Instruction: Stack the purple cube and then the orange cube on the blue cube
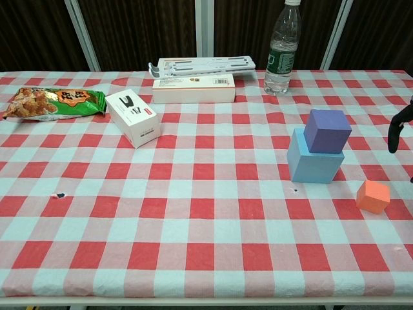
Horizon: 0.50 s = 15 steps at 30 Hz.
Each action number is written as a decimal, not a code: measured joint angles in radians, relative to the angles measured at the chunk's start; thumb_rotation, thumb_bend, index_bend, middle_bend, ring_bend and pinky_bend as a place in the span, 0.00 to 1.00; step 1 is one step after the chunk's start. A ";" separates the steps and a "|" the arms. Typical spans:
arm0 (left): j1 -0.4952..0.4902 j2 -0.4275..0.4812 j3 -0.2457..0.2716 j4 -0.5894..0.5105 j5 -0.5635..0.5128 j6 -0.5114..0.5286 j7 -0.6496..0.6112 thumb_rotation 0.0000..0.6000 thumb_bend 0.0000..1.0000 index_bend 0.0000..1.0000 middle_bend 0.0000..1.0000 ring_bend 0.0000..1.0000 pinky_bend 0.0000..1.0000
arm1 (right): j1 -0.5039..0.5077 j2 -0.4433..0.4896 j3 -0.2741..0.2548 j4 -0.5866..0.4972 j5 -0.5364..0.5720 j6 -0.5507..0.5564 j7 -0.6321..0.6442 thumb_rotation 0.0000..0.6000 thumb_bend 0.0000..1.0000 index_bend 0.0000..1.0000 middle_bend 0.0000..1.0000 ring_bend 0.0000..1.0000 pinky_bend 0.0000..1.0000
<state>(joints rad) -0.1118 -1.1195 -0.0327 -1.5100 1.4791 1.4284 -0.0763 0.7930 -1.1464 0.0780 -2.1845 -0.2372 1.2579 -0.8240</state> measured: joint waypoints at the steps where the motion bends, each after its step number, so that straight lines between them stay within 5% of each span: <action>1: 0.000 -0.001 0.001 0.001 0.001 0.000 0.000 1.00 0.05 0.25 0.14 0.13 0.27 | 0.006 -0.001 0.003 -0.002 0.018 -0.003 -0.002 1.00 0.06 0.40 1.00 1.00 1.00; 15: 0.002 -0.007 0.005 0.027 0.005 0.000 -0.016 1.00 0.05 0.25 0.14 0.13 0.27 | 0.067 -0.103 -0.005 0.117 0.151 0.022 -0.046 1.00 0.08 0.41 1.00 1.00 1.00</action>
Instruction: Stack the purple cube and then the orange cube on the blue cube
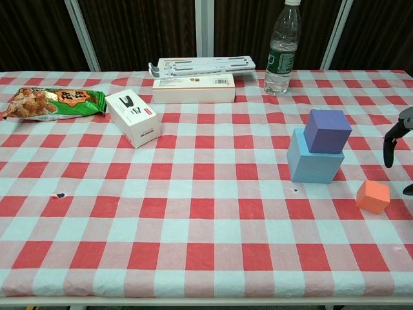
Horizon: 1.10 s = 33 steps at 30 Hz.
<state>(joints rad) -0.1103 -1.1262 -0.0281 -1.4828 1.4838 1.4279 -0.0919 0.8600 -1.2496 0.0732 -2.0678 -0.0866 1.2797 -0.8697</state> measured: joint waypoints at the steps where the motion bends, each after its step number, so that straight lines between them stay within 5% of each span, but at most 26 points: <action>1: 0.000 -0.001 0.000 0.003 0.001 0.000 -0.001 1.00 0.05 0.25 0.14 0.13 0.27 | 0.000 -0.007 0.000 0.012 0.007 0.001 0.000 1.00 0.08 0.41 1.00 1.00 1.00; 33: -0.005 -0.017 0.000 0.052 0.014 0.007 -0.030 1.00 0.05 0.25 0.14 0.13 0.27 | -0.041 -0.174 -0.009 0.112 -0.058 0.105 -0.028 1.00 0.06 0.41 1.00 1.00 1.00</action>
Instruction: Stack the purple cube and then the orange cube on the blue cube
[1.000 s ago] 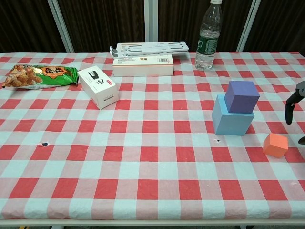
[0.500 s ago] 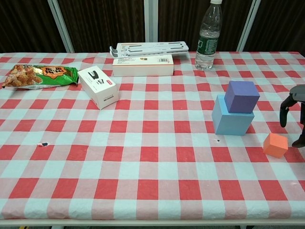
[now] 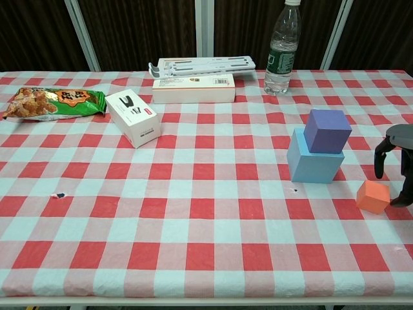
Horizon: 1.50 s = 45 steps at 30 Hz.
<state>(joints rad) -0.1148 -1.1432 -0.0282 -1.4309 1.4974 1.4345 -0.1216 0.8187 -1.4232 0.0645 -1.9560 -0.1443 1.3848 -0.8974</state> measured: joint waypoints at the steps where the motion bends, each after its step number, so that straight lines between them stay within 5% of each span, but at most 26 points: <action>1: 0.000 0.000 0.000 0.002 0.001 0.000 0.000 1.00 0.05 0.25 0.14 0.13 0.27 | -0.001 -0.003 0.001 0.002 -0.001 0.001 -0.001 1.00 0.06 0.41 1.00 1.00 1.00; 28: 0.000 -0.006 0.009 0.032 0.010 -0.002 -0.013 1.00 0.05 0.25 0.14 0.13 0.27 | -0.021 -0.077 0.043 0.066 -0.008 0.007 -0.054 1.00 0.11 0.50 1.00 1.00 1.00; 45: -0.001 -0.003 0.009 0.033 0.004 -0.009 -0.025 1.00 0.05 0.25 0.14 0.13 0.27 | -0.036 -0.019 0.069 0.001 -0.027 0.012 -0.060 1.00 0.12 0.54 1.00 1.00 1.00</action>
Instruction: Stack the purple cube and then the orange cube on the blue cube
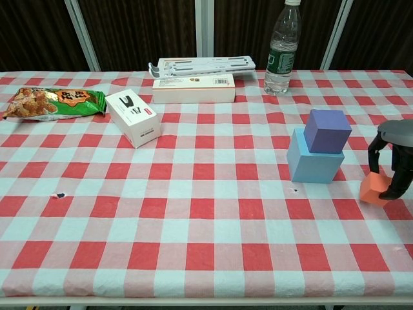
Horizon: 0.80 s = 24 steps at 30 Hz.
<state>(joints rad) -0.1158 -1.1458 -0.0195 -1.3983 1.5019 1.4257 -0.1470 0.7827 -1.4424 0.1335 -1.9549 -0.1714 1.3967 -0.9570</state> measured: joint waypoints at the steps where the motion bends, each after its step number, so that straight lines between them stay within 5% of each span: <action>1: 0.000 0.000 -0.001 0.000 -0.001 0.000 0.000 1.00 0.05 0.25 0.14 0.13 0.27 | 0.000 0.014 0.005 -0.017 0.000 0.003 -0.001 1.00 0.12 0.54 1.00 1.00 1.00; 13: -0.006 0.010 -0.004 -0.023 0.002 -0.001 0.010 1.00 0.05 0.25 0.14 0.13 0.27 | 0.072 0.359 0.177 -0.352 0.121 0.014 -0.039 1.00 0.13 0.55 1.00 1.00 1.00; 24: -0.009 0.021 -0.004 -0.034 -0.003 -0.010 0.010 1.00 0.05 0.25 0.14 0.13 0.27 | 0.281 0.340 0.272 -0.236 0.390 -0.058 -0.107 1.00 0.13 0.55 1.00 1.00 1.00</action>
<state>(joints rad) -0.1251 -1.1248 -0.0238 -1.4318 1.4985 1.4153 -0.1367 1.0641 -1.1026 0.4058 -2.1909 0.2189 1.3386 -1.0643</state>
